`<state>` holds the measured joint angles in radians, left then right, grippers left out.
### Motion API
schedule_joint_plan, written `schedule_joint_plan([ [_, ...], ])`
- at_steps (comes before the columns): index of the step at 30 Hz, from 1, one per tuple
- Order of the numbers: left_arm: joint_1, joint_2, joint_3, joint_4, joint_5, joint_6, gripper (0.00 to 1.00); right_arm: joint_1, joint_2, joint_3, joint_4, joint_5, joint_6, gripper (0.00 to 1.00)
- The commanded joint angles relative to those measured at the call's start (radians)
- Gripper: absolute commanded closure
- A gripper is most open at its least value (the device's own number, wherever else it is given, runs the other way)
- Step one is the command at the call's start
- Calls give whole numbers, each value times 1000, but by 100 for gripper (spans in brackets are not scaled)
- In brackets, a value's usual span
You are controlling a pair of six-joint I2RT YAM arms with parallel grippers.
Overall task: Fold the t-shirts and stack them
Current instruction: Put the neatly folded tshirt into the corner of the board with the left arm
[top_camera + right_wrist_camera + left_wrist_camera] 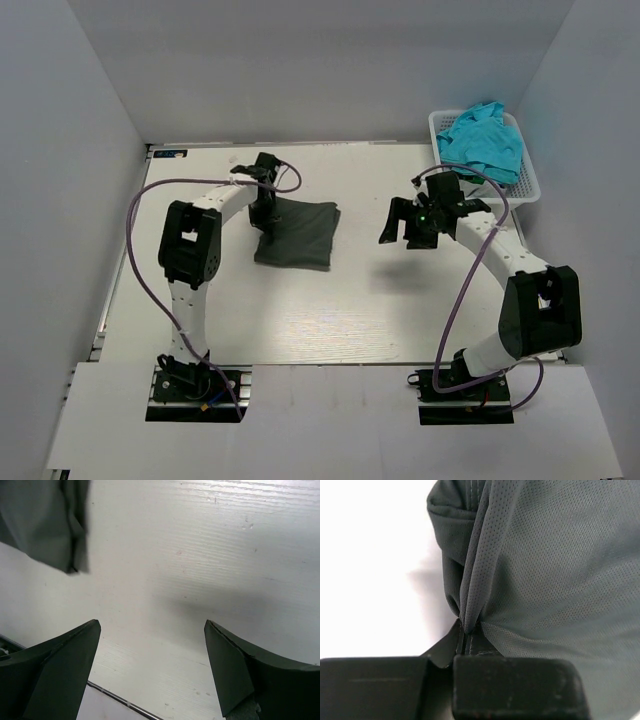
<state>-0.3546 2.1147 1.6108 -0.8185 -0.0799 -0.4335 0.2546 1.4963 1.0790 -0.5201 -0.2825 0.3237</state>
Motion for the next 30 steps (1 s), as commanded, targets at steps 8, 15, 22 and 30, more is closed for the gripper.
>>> schedule_joint_plan([
  [8, 242, 112, 273, -30, -305, 252, 100, -12, 8, 96, -26, 62, -52, 10],
  [15, 373, 260, 521, 28, -356, 406, 100, -20, 171, 311, -135, 74, -44, 10],
  [22, 470, 372, 673, 109, -382, 461, 100, -26, 234, 461, -167, 32, -20, 10],
  [30, 491, 426, 759, 215, -403, 558, 100, -32, 298, 605, -224, 11, -9, 10],
])
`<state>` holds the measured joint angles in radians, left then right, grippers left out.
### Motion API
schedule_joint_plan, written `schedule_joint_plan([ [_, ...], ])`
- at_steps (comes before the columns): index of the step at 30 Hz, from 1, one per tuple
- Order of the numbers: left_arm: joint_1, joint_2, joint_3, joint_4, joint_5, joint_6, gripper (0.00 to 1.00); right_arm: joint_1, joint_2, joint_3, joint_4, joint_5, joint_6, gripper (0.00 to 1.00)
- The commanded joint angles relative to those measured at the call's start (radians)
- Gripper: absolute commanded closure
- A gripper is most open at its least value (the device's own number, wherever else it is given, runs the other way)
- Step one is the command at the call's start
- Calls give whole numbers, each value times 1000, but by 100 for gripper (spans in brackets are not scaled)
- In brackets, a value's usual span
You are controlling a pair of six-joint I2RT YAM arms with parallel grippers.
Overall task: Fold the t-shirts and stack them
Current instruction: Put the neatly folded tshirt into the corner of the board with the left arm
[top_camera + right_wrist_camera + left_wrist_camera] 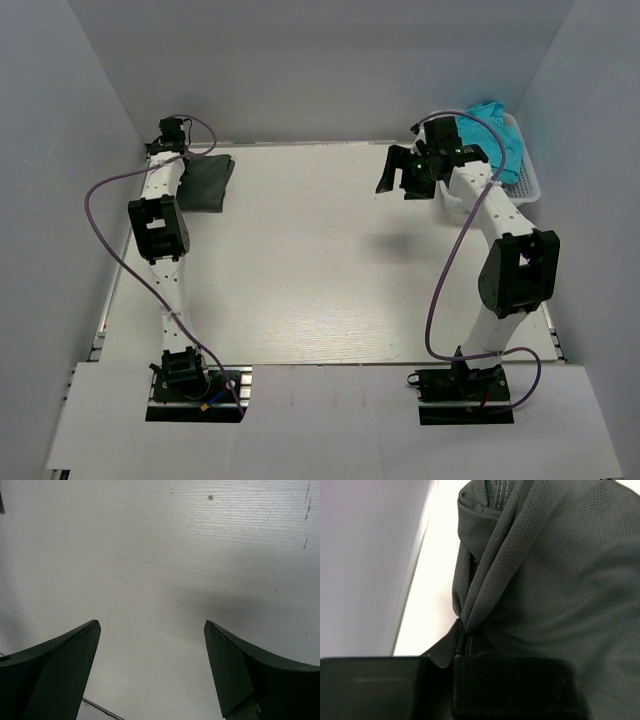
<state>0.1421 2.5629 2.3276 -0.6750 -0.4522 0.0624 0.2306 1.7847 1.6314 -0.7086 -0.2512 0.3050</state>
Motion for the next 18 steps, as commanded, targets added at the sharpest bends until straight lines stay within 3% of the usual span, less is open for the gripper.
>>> schedule_joint_plan([
  [1, -6, -23, 42, 118, -48, 92, 100, -11, 16, 56, -40, -19, 23, 10],
  [10, 33, 14, 70, 134, -92, 94, 100, -8, 31, 104, -88, -19, 31, 10],
  [11, 33, 14, 58, 134, -79, 82, 95, -10, 30, 110, -92, -19, 32, 10],
  [12, 33, 2, 47, 134, -88, 73, 41, -8, 28, 108, -91, -22, 31, 10],
  [13, 33, -10, 47, 134, -88, 73, 6, -7, 27, 107, -91, -20, 29, 10],
  [14, 33, -10, 47, 134, -88, 44, 0, -8, 24, 105, -92, -25, 28, 10],
  [18, 33, -72, 69, 86, -77, -13, 0, -8, 1, 96, -88, -19, 32, 10],
])
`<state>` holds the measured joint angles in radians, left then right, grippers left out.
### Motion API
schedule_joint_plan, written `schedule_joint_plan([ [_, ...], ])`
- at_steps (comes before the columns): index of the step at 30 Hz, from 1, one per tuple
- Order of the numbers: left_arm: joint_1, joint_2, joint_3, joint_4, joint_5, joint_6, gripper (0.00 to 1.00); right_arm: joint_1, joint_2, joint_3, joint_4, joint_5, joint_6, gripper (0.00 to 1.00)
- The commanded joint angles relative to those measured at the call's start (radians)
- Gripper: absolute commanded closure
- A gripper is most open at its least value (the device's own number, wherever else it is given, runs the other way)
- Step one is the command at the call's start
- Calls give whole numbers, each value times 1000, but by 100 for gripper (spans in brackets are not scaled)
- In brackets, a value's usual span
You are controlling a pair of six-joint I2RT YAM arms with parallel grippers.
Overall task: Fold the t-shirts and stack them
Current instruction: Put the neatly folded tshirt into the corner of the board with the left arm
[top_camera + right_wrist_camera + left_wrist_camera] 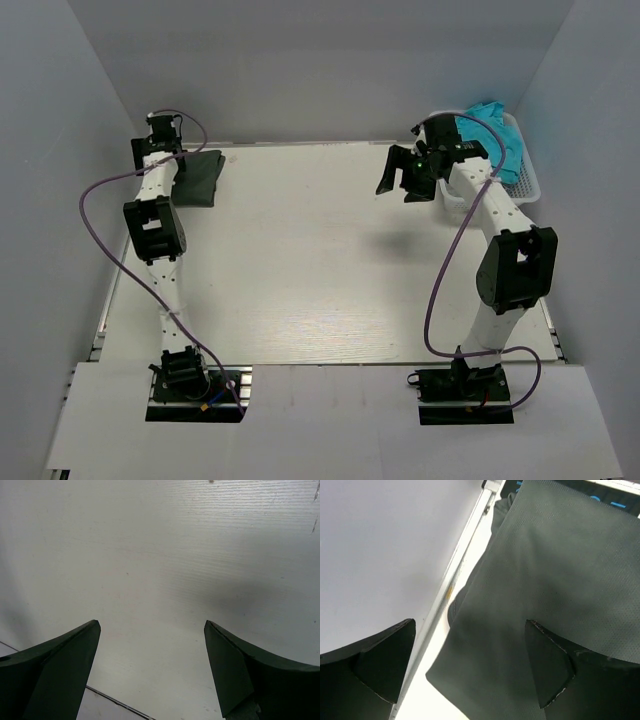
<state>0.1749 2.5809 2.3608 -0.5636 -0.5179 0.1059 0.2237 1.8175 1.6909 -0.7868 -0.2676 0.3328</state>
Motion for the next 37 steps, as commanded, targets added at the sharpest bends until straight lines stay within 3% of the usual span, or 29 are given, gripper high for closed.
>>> schedule_joint_plan([
  [1, 0, -106, 49, -42, -1, -73, 0, -3, -41, 33, -6, 4, 12, 10],
  [6, -20, -273, 8, -227, 91, -224, 0, -4, -136, -57, 55, 28, 41, 10],
  [8, -46, -407, -98, -260, 91, -290, 0, -1, -162, -102, 86, 25, 51, 10],
  [9, -57, -457, -145, -260, 170, -329, 0, -3, -202, -169, 110, 25, 64, 10],
  [13, -164, -694, -468, -260, 260, -460, 0, -3, -288, -314, 143, 50, 98, 10],
  [15, -274, -831, -598, -245, 314, -501, 0, -3, -363, -393, 158, 45, 113, 10],
  [16, -314, -882, -753, -186, 347, -538, 0, -3, -382, -448, 165, 44, 117, 10],
  [19, -461, -1064, -1030, -77, 488, -564, 0, -4, -490, -609, 202, 60, 140, 10],
  [21, -554, -1146, -1125, -76, 503, -578, 0, -1, -582, -649, 221, 71, 152, 10],
  [24, -598, -1329, -1323, -32, 493, -604, 0, -3, -697, -763, 277, 71, 172, 10],
  [28, -621, -1478, -1387, -19, 446, -604, 0, -4, -783, -841, 304, 80, 193, 10],
  [37, -640, -1495, -1397, -30, 417, -594, 0, -1, -773, -850, 339, 99, 218, 10],
])
